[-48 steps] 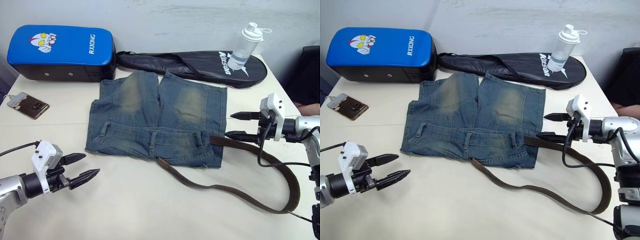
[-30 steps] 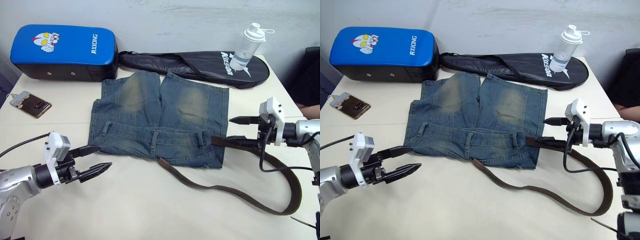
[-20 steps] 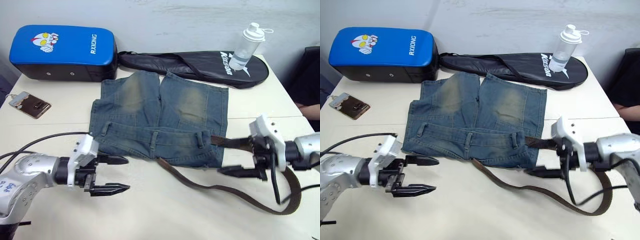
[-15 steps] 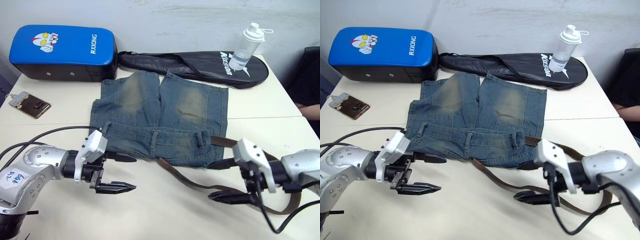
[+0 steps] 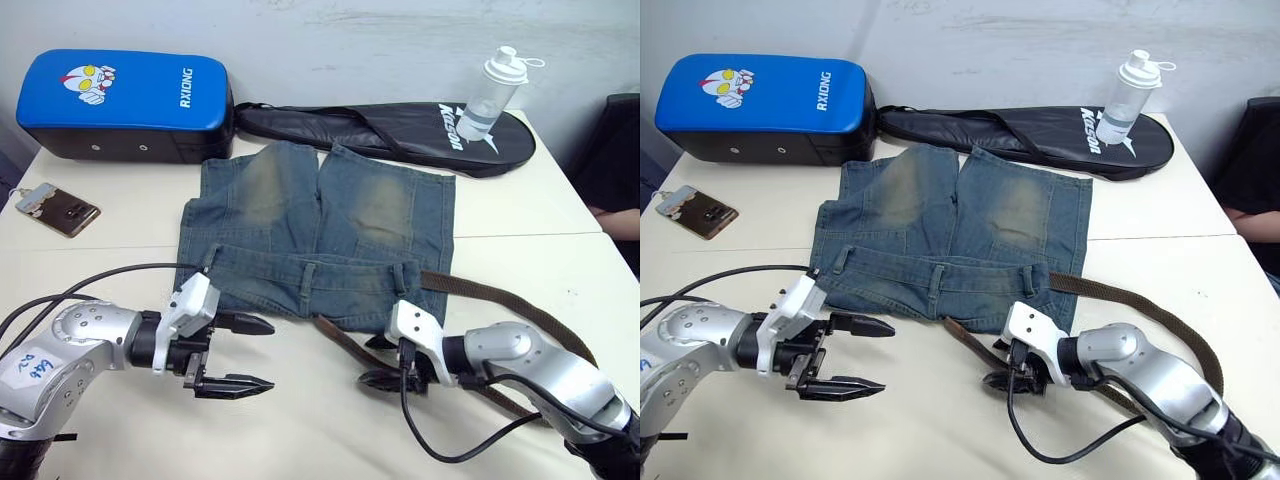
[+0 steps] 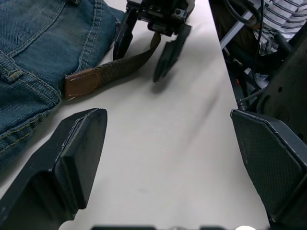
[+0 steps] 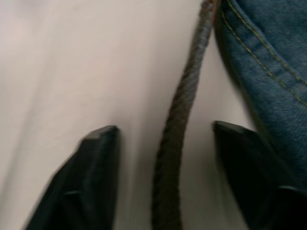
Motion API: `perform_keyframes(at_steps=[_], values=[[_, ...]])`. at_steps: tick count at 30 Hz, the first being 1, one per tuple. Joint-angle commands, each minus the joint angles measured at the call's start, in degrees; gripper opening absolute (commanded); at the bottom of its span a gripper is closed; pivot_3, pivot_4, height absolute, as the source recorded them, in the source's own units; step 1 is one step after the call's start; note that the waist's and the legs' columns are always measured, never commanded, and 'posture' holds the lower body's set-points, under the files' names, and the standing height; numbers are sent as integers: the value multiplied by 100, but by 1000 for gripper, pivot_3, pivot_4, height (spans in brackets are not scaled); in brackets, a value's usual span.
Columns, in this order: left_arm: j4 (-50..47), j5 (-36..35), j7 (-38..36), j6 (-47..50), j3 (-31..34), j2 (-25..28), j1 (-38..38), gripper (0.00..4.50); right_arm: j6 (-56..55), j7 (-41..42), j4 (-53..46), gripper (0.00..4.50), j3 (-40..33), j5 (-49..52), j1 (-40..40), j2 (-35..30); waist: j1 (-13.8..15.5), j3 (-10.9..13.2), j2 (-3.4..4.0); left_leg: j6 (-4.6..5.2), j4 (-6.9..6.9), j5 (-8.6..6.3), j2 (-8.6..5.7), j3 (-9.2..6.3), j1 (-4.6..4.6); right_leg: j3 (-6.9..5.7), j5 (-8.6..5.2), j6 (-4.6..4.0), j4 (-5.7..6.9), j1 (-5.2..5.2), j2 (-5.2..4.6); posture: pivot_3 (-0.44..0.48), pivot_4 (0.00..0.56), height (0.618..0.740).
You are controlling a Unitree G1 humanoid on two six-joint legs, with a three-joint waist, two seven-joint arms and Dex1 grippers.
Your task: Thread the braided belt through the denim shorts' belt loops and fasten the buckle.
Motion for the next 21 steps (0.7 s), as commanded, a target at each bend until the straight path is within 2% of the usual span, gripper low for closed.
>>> perform_keyframes(at_steps=[1,4,7,12,17,21], values=[[-273,-183,106,13,410,73,168,4500,-334,279,292,1529,229,-239,-277,37,1,-1,-1,0,-1,0,0,-1,2,-1,0,0,0,2,0,0,150,740],[-265,-311,235,46,543,-15,220,4500,-434,678,543,108,-88,41,-561,41,1,-1,-1,0,-2,-1,0,-1,2,-2,0,0,0,1,0,0,150,740],[-250,-431,460,164,491,-108,171,4500,-277,1364,612,45,-826,985,-773,-42,5,0,0,3,-2,-1,0,-1,0,-2,0,0,0,1,0,0,150,740],[-123,-1481,1299,804,403,-784,-524,4500,675,1811,434,45,-1717,2762,-997,-113,40,-1,-3,11,6,-2,3,-14,3,-8,1,1,2,16,0,0,150,740],[26,-2002,2306,1273,114,-1464,-1059,4500,948,1634,329,45,-1849,3229,-1035,-91,111,-2,-5,15,11,-4,0,-10,6,-5,2,4,3,20,-3,0,150,740],[-14,-2751,2782,1555,65,-1823,-1283,4500,985,1417,288,45,-1894,3349,-1031,-68,135,-2,-6,15,14,-4,-1,-10,6,-6,3,5,3,22,-2,0,150,740]])
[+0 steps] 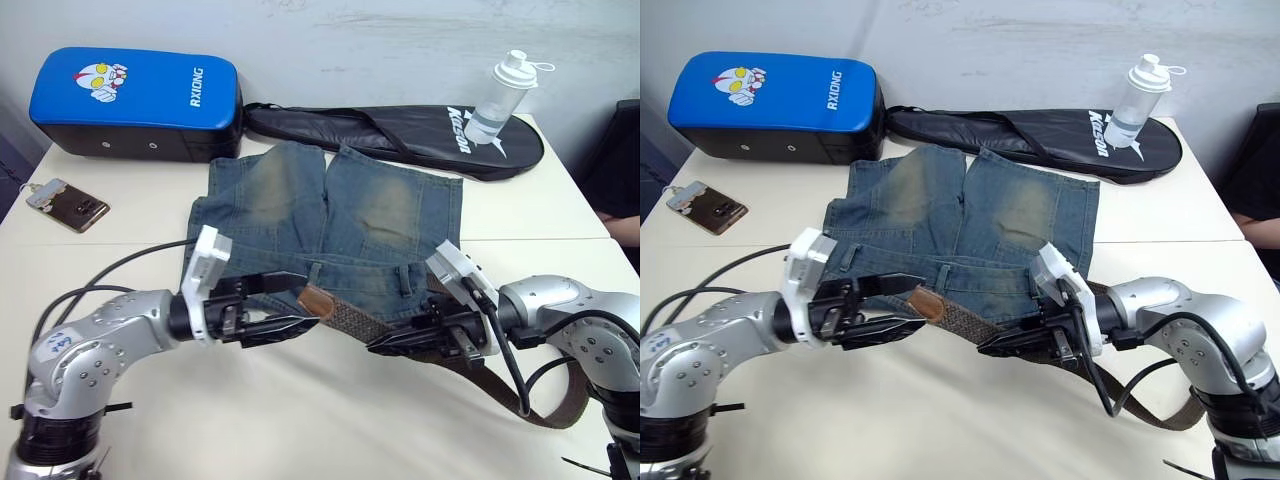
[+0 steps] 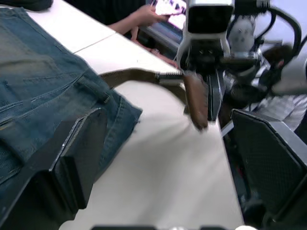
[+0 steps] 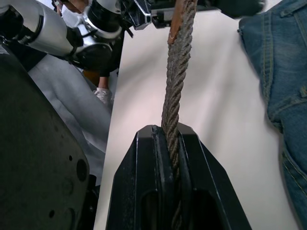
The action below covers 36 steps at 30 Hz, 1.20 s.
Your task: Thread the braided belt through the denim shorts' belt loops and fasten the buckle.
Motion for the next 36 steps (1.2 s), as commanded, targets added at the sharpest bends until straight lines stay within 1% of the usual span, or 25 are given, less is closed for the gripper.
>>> perform_keyframes(at_steps=[1,3,7,8,10,11,12,14,16,17,18,21,22,24,25,27,29,30,31,33,36], values=[[-62,-734,391,220,16,-130,-177,4500,28,-144,-187,45,-220,251,-34,-22,2,0,0,0,1,0,0,1,0,0,0,0,1,0,0,0,150,740],[-69,-961,474,338,-16,-91,-209,3950,30,-199,-192,0,-232,278,-32,-23,0,0,0,0,6,0,0,0,0,0,0,0,3,0,1,0,150,740],[7,-1105,613,439,-131,-73,-302,2281,3,-312,-178,0,-245,271,-41,-4,7,0,0,0,11,0,0,1,0,0,0,0,4,1,4,0,150,740],[38,-1111,623,459,-172,-84,-334,1775,-19,-347,-172,0,-245,249,-42,4,9,0,0,0,12,0,0,0,-1,0,0,0,4,1,4,0,150,740],[93,-971,430,360,-300,-162,-450,950,-39,-440,-124,0,-281,230,-33,20,11,0,0,1,18,-1,0,1,-2,0,0,0,5,2,5,0,150,740],[170,-947,441,311,-331,-245,-529,438,-32,-471,-102,0,-299,252,-26,25,12,0,0,2,19,-1,-1,1,-2,-1,0,0,4,3,5,0,150,740],[292,-964,515,279,-350,-349,-632,58,-19,-509,-82,0,-319,280,-21,34,25,0,0,2,21,-2,-1,1,-3,-1,0,0,5,3,5,0,150,740],[484,-937,619,271,-387,-487,-790,58,-18,-699,-19,0,-432,315,17,104,33,0,-1,4,27,-2,-1,0,-7,-2,1,2,4,3,5,0,150,740],[672,-918,755,288,-369,-607,-900,0,-40,-962,160,867,-677,322,54,206,33,0,-2,5,29,-3,-1,0,-8,-1,2,3,4,3,6,0,150,740],[783,-892,861,295,-349,-670,-955,0,-116,-1085,307,1135,-838,266,54,261,33,0,-2,5,30,-3,-1,0,-8,-1,2,4,5,4,6,0,150,740],[938,-863,1048,294,-315,-765,-1026,0,-162,-1290,523,1571,-1057,272,15,354,33,0,-2,6,30,-3,-1,0,-8,-1,2,4,4,4,6,0,150,740],[1525,-786,1876,275,-176,-1159,-1283,0,-199,-1730,993,2935,-1633,512,-127,566,45,0,-2,7,35,-3,-2,0,-8,-1,4,7,7,4,6,0,150,740],[1654,-722,2030,187,-135,-1306,-1360,0,-178,-1882,1072,3449,-1787,641,-170,641,48,0,-2,10,38,-2,-3,0,-9,-1,4,8,8,5,6,0,150,740],[1940,-1082,2567,177,15,-1692,-1540,0,-155,-2298,1136,4459,-2042,944,-243,861,53,0,-3,12,38,-2,-1,0,-10,-1,5,9,8,5,6,0,150,740],[2030,-1182,2785,183,40,-1883,-1631,0,-132,-2625,1122,4459,-2161,1183,-258,1033,56,0,-3,12,38,-1,0,0,-12,-1,5,9,7,4,7,0,150,740],[2025,-1109,3012,286,-67,-2094,-1717,0,-144,-3354,932,4459,-2294,1983,-152,1450,60,1,-4,13,40,-1,3,-2,-14,-2,5,9,7,4,8,0,150,740],[2031,-1196,3273,344,-111,-2349,-1694,0,-430,-4400,634,4459,-2171,3470,272,1935,45,0,-4,13,40,0,4,-1,-14,-1,5,10,16,4,10,0,150,740],[2056,-1286,3396,351,-89,-2459,-1688,0,-584,-4814,512,4459,-2084,4029,450,2090,44,0,-4,12,39,0,9,0,-12,-1,5,10,25,7,14,0,150,740],[2088,-1368,3522,356,-67,-2567,-1684,0,-658,-5084,329,4459,-1938,4241,695,2216,36,1,-4,12,38,0,12,-2,-12,-1,5,10,25,8,16,0,150,740],[2133,-1766,3811,338,17,-2812,-1705,0,-779,-5700,109,4459,-1519,4484,1217,2437,21,1,-4,12,40,0,14,-1,-19,0,5,10,25,4,18,0,150,740],[2062,-2562,4198,320,92,-2988,-1755,0,-1155,-6239,187,4459,-1253,4657,1570,2751,2,1,-4,17,52,-3,9,-1,-19,4,8,17,11,6,13,0,150,740]])
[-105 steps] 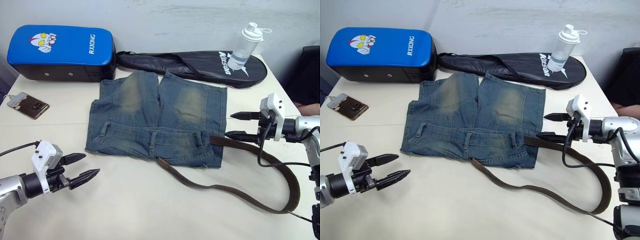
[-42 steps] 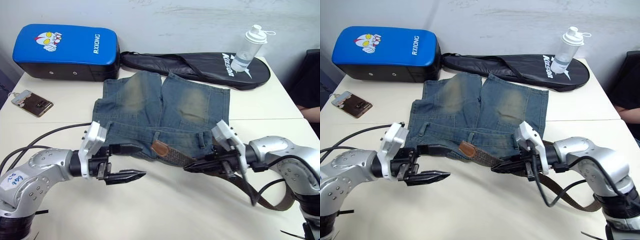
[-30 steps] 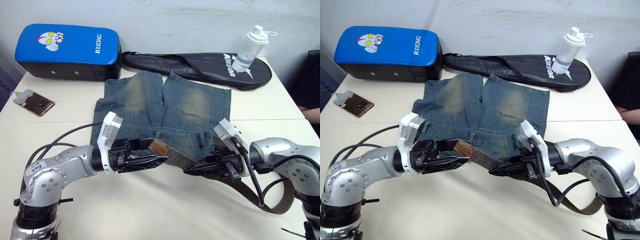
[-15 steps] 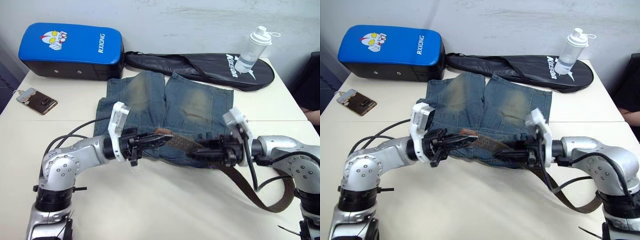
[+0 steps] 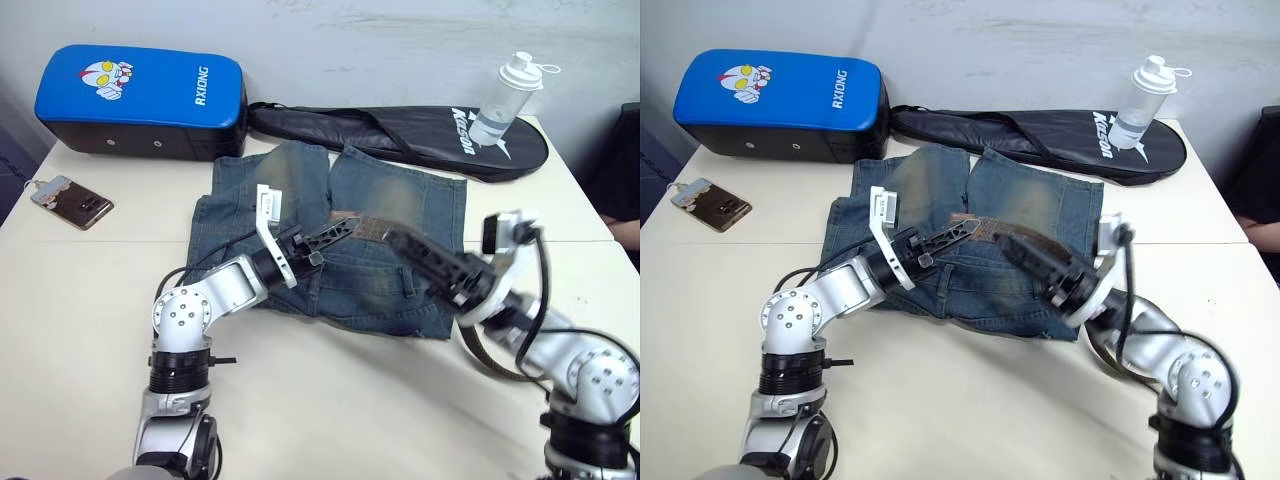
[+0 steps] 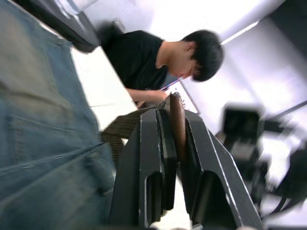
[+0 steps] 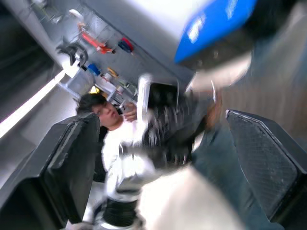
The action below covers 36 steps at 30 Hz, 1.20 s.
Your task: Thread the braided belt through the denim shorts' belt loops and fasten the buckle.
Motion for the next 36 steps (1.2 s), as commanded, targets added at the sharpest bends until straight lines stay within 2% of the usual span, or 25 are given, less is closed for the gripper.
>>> perform_keyframes(at_steps=[1,5,11,15,17,19,20,21,23,30,34,36], values=[[-205,-1001,389,-55,119,-111,-111,0,-535,-554,-99,4459,134,400,163,247,-23,0,0,1,1,-1,-1,1,0,3,3,6,1,0,-1,0,150,740],[-364,-1523,722,-77,-35,-24,9,0,-978,-710,51,4459,162,424,128,547,-7,0,0,6,2,1,-8,-2,12,6,8,10,11,5,-2,0,150,740],[-423,-1498,993,-176,-272,73,268,0,-1754,-833,246,4459,-46,373,-127,1144,-10,0,0,2,-1,3,-8,1,8,8,7,9,3,2,3,0,150,740],[-333,-1415,1042,-247,-364,100,257,0,-1658,-742,263,3322,16,514,-93,1005,5,0,0,4,0,3,-12,-2,4,6,7,9,2,2,-2,0,150,740],[-294,-1409,1031,-284,-384,95,228,0,-1539,-683,259,2138,118,490,-49,907,1,0,0,7,0,0,-13,-1,4,6,7,9,1,2,-4,0,150,740],[-249,-1387,1007,-305,-397,86,196,0,-1455,-640,239,1503,212,398,-14,836,0,0,0,8,-1,0,-13,-1,4,6,7,9,1,2,-4,0,150,740],[-224,-1376,995,-313,-399,81,179,0,-1420,-615,226,1337,251,334,-3,807,0,0,0,8,0,0,-12,-2,4,6,7,9,0,2,-4,0,150,740],[-202,-1368,979,-319,-401,79,166,0,-1395,-575,219,766,280,270,1,788,0,0,0,8,-1,0,-12,-2,4,6,7,9,0,2,-4,0,150,740],[-179,-1357,954,-325,-411,80,161,0,-1378,-520,210,115,313,176,2,772,-10,0,0,9,-1,0,-11,-3,4,5,7,8,-1,2,-3,0,150,740],[-169,-1310,884,-317,-466,108,193,0,-1425,-320,270,36,250,19,10,726,-2,0,0,10,-2,-2,-10,-3,-1,3,6,8,-8,1,-4,0,150,740],[-234,-1114,682,-310,-465,231,218,0,-1481,-196,497,36,35,-279,-97,482,-2,0,0,11,-3,-3,-11,-3,-3,2,6,8,-12,-1,-3,0,150,740],[-305,-958,539,-380,-385,337,234,944,-1416,13,822,0,-251,-514,-237,5,-4,0,0,12,-3,-4,-11,-3,-4,1,7,8,-13,-1,-4,0,150,740]])
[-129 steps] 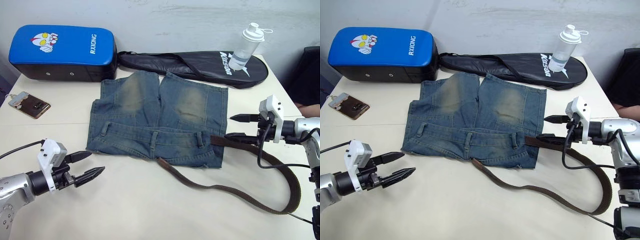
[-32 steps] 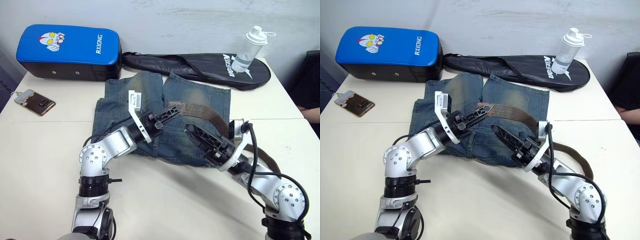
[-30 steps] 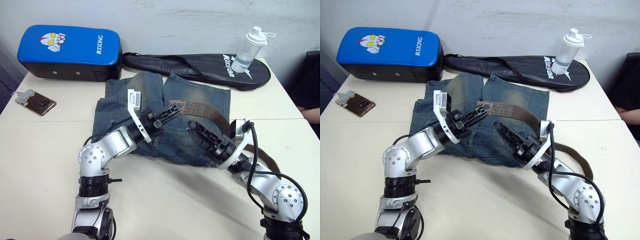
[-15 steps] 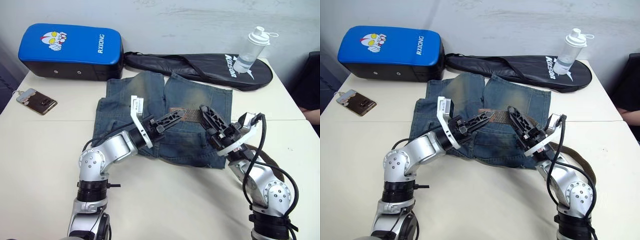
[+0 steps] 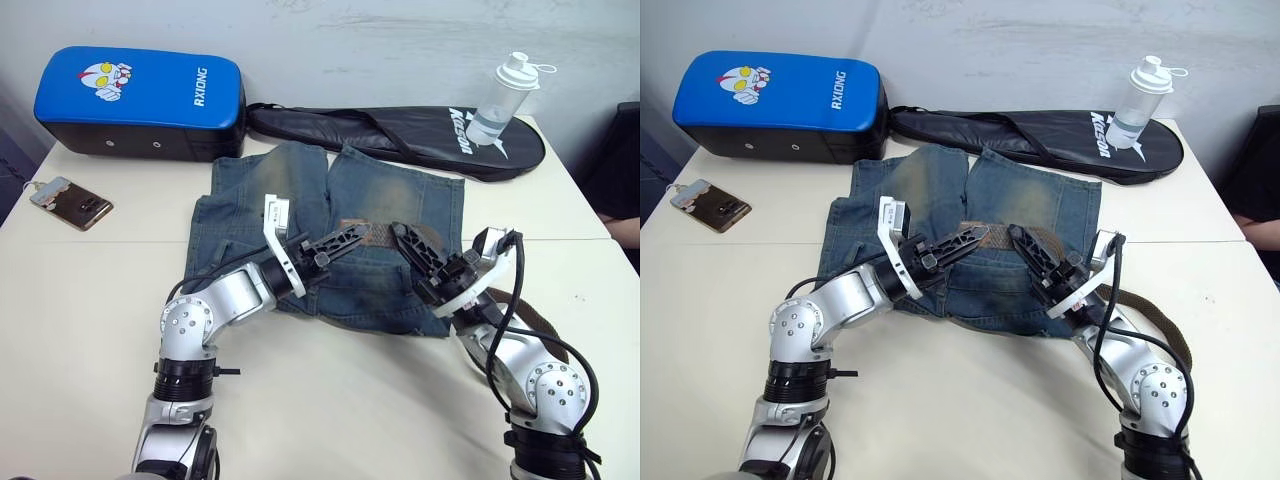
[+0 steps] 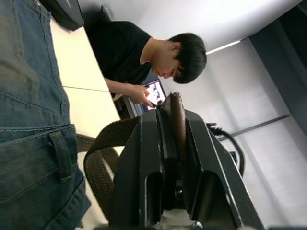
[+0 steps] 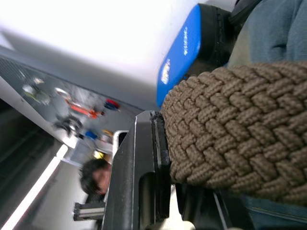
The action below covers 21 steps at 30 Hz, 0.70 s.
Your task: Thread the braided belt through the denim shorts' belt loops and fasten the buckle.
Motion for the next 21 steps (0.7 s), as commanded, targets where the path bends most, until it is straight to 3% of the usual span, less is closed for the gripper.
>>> perform_keyframes(at_steps=[1,8,13,21], values=[[-295,247,-339,-101,124,198,-30,1267,35,329,449,0,-623,-336,-224,-699,6,0,0,1,0,-1,-4,3,0,1,1,2,0,-1,-3,0,150,740],[-959,1683,-1740,-63,-269,1211,25,4382,765,1415,1384,0,-830,-1382,-427,-2308,32,0,2,2,-9,-1,-5,2,-16,-5,0,0,-12,-14,-2,0,150,740],[-1420,3052,-2543,-467,-696,1861,163,4446,1125,1903,1681,0,-688,-1988,-504,-2661,26,1,3,1,-12,0,0,8,-23,-3,0,0,-19,-23,5,0,150,740],[-1620,3988,-3011,-646,-832,2102,413,4446,1549,2279,1876,0,-999,-2174,-483,-2710,98,1,3,-4,-12,-4,2,6,-28,-4,0,0,-22,-25,-1,0,150,740]])
